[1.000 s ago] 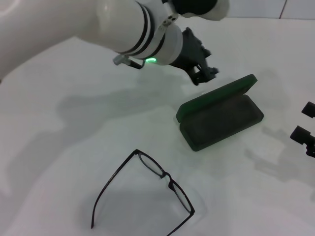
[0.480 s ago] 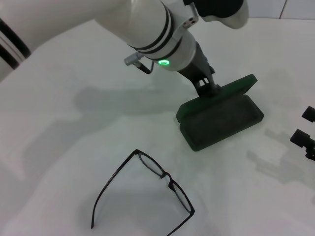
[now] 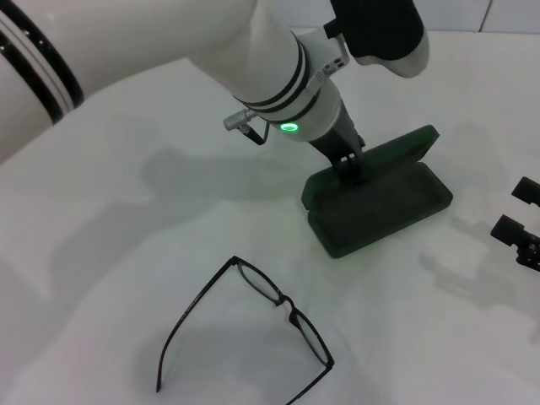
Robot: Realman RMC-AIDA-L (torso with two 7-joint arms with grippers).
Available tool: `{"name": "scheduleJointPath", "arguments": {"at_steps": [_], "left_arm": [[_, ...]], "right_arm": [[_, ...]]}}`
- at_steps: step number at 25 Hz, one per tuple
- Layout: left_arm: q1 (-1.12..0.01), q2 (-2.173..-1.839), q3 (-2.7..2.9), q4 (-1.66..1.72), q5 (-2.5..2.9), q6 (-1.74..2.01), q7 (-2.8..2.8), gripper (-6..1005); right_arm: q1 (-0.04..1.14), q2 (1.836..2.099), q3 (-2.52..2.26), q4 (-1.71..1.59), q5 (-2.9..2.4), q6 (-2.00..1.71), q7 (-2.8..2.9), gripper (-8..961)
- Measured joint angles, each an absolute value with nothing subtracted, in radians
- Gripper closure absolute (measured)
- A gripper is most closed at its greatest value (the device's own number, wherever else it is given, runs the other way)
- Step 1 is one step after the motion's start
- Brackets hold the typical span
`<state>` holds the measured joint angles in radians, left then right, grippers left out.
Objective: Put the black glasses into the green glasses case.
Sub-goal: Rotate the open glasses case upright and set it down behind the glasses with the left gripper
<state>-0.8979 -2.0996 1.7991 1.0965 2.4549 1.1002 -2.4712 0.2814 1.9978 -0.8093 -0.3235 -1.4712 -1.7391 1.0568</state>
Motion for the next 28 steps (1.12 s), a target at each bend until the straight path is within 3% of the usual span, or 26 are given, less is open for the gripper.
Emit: {"name": "scheduleJointPath", "arguments": {"at_steps": [23,26,28], "left_arm": [[-0.94,-2.1,1.832,1.022,2.472,1.081,-2.468,669],[-0.943,-2.099,1.858,1.029,2.474,1.078,-2.468,809],[-0.943,-2.098,1.867,1.033,2.483,1.072,-2.46,809]], "right_arm": [[0.281,1.999,-0.807,-0.324,-1.468,-1.722,1.057,69],[0.278,1.999,-0.807,-0.324,-1.466,-1.722,1.057,68],[0.276,1.998,-0.806,-0.324,-1.465,-1.722,1.057,68]]}}
